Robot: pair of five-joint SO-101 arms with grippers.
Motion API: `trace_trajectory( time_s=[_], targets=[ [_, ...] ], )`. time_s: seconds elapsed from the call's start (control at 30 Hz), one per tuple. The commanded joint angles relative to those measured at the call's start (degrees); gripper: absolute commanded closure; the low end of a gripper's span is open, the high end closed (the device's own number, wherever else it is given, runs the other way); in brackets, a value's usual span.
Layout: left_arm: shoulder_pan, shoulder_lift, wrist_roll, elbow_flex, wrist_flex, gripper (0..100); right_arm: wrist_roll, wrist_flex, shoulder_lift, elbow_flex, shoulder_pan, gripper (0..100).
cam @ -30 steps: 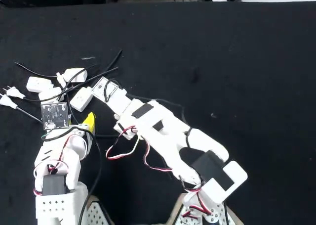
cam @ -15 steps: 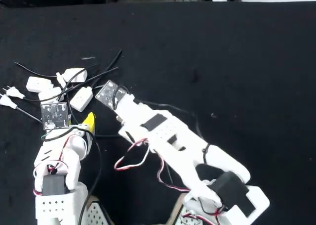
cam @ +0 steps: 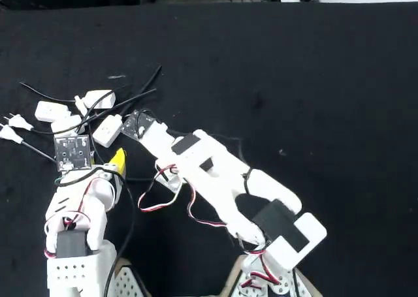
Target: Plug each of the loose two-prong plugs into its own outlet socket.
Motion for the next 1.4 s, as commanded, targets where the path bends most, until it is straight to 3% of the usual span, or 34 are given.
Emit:
trace_trajectory(
  time_s=[0.0, 0.27, 0.37, 0.47, 0.63, 0.8, 1.07, 1.37],
  targets=[
    [-0.2, -0.3, 0.6, -2.7, -0.5, 79, 0.4, 0.9, -2.4, -1.5, -0.6, 90.3],
    [-0.2, -0.3, 0.6, -2.7, -0.5, 79, 1.1, -0.9, -2.2, 0.0, -0.6, 90.8],
    [-0.2, -0.3, 0.6, -2.7, -0.5, 79, 4.7, -1.8, -0.6, 0.0, -0.5, 99.4],
    [-0.2, -0.3, 0.6, -2.7, -0.5, 79, 4.7, -1.6, -1.5, 0.0, 0.0, 98.8],
    [-0.2, -0.3, 0.5, -2.7, -0.5, 79, 4.7, -0.6, -12.1, 4.3, -0.3, 98.8],
    [0.1, -0.3, 0.5, -2.7, -0.5, 79, 4.7, -6.3, -22.2, 13.0, -0.3, 98.8],
    [10.5, -0.4, 0.3, -2.2, -0.5, 79, 0.7, -16.7, -25.6, 19.6, -3.4, 98.8],
    [11.6, -0.4, 0.3, -2.1, -0.5, 79, 0.7, -16.8, -25.7, 19.7, -5.5, 98.8]
  ],
)
